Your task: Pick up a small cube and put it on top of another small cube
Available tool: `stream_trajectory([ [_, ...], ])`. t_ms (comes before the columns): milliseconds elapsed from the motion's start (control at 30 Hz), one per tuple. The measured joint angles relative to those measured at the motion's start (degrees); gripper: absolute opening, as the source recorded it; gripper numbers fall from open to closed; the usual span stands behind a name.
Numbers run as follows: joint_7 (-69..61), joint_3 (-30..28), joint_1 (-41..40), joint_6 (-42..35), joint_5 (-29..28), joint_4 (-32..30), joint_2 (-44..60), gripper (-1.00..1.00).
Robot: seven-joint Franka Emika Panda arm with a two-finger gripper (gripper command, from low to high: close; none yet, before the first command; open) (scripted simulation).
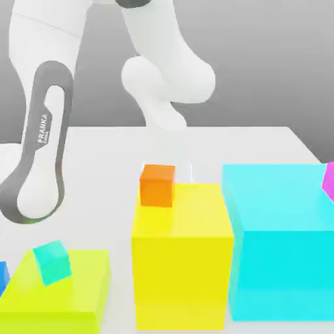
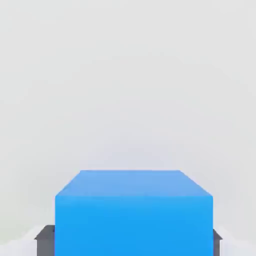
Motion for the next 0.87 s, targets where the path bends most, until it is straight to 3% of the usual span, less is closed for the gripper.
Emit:
stream_trajectory([
  [367, 9.28, -2.7, 6.28, -11.89, -6.64, -5.35, -17.51, -1.0],
  [600, 23.69, 0.0, 11.71, -19.82, -16.43, -11.03, -32.33, -1.0],
  [733, 24.37, -0.69, 12.7, -13.26, -16.03, -13.36, -28.05, -1.0],
  [767, 24.03, -0.58, 12.74, -11.67, -15.52, -13.72, -26.8, 1.0],
  [867, 24.03, -0.58, 12.75, -11.67, -15.52, -13.72, -26.8, 1.0],
])
